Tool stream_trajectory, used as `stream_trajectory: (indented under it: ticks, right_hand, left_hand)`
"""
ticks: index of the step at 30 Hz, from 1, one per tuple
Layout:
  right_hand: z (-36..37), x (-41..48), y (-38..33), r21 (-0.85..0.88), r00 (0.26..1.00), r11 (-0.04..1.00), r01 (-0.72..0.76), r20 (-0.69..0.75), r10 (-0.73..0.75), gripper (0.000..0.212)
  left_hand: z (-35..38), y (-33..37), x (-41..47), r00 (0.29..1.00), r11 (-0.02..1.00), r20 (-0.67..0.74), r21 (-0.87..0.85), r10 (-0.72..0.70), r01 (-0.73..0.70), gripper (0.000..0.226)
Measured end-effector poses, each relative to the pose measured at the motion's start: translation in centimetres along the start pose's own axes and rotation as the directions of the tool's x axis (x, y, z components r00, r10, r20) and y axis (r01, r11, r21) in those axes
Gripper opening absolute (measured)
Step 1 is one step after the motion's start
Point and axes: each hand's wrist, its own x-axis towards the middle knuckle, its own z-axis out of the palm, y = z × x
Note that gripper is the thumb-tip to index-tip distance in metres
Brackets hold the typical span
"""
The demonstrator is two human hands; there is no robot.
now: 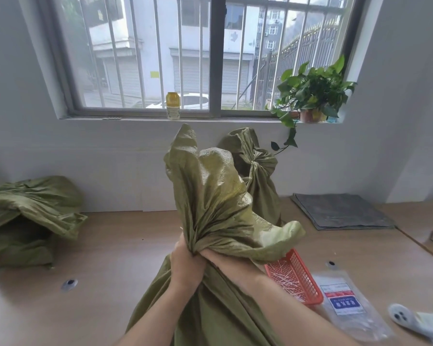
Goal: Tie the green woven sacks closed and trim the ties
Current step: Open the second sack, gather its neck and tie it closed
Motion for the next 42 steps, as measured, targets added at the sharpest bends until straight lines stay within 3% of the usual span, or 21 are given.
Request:
stream_trajectory:
  ticks: [3,6,9,11,17,22,25,28,31,35,39,42]
  right_hand:
    - [0.8,0.5,0.6,0.025,0.995,0.997,-0.066,0.072,0.064,0.059]
    - [1.8,0.7,0.7,-0.036,0.994,0.999,0.022,0.112,-0.018,0.065]
    - [2.2,0.9,0.0,0.072,0.994,0.996,0.059,-0.1,-0.052,0.076]
    - [2.4,0.9,-0.3,0.028,0.982,0.998,0.054,-0.185,-0.048,0.073]
    - [2.7,1.9,0.2,-0.024,0.98,0.999,-0.024,-0.196,0.019,0.07]
    - [3.3,2.6,-0.4,0.026,0.976,0.99,-0.136,-0.17,0.139,0.087]
    - [2.9,2.9,-0.2,0.039,0.955,0.981,-0.189,-0.224,0.193,0.061]
    - [3.0,3.2,-0.1,0.061,0.959,0.981,-0.182,-0.209,0.19,0.069]
    - [2.8,2.9,-0.4,0.119,0.965,0.98,-0.161,-0.189,0.181,0.055]
    - [2.7,2.9,-1.1,0.151,0.934,0.986,-0.077,-0.335,0.124,0.041]
    - [3.1,3.4,-1.4,0.253,0.881,0.967,-0.039,-0.448,0.153,0.047]
    - [3.2,3.5,-1.8,0.258,0.848,0.965,-0.051,-0.499,0.178,0.044]
  left_hand:
    - [-0.2,0.0,-0.1,1.0,0.999,-0.017,-0.027,-0.019,0.018,0.023]
    - [-0.4,0.0,-0.4,1.0,1.0,0.003,-0.028,0.013,-0.013,0.023]
    - [0.0,0.1,-1.1,0.996,0.99,-0.021,0.114,0.082,-0.079,0.021]
    - [0.2,0.0,-1.1,0.999,0.995,-0.026,0.094,0.038,-0.036,0.023]
    - [-1.3,-0.2,-1.6,0.993,0.978,0.112,-0.208,0.034,-0.01,0.035]
    - [-2.8,-1.3,-1.8,0.978,0.921,0.21,-0.381,0.004,0.078,0.021]
    - [-3.1,-1.7,-1.7,0.976,0.816,0.195,-0.546,-0.099,0.192,0.021]
    - [-3.2,-2.3,-1.1,0.991,0.871,0.08,-0.471,-0.111,0.136,0.02]
    - [-3.1,-1.5,-0.9,0.985,0.922,-0.139,-0.384,-0.101,0.041,0.016]
    - [-2.8,0.1,-1.5,0.934,0.932,-0.356,-0.339,-0.001,-0.128,0.012]
    - [-2.9,0.2,-2.1,0.929,0.917,-0.362,-0.338,0.084,-0.214,0.013]
    - [-3.3,0.1,-2.7,0.929,0.931,-0.226,-0.156,0.293,-0.331,0.021]
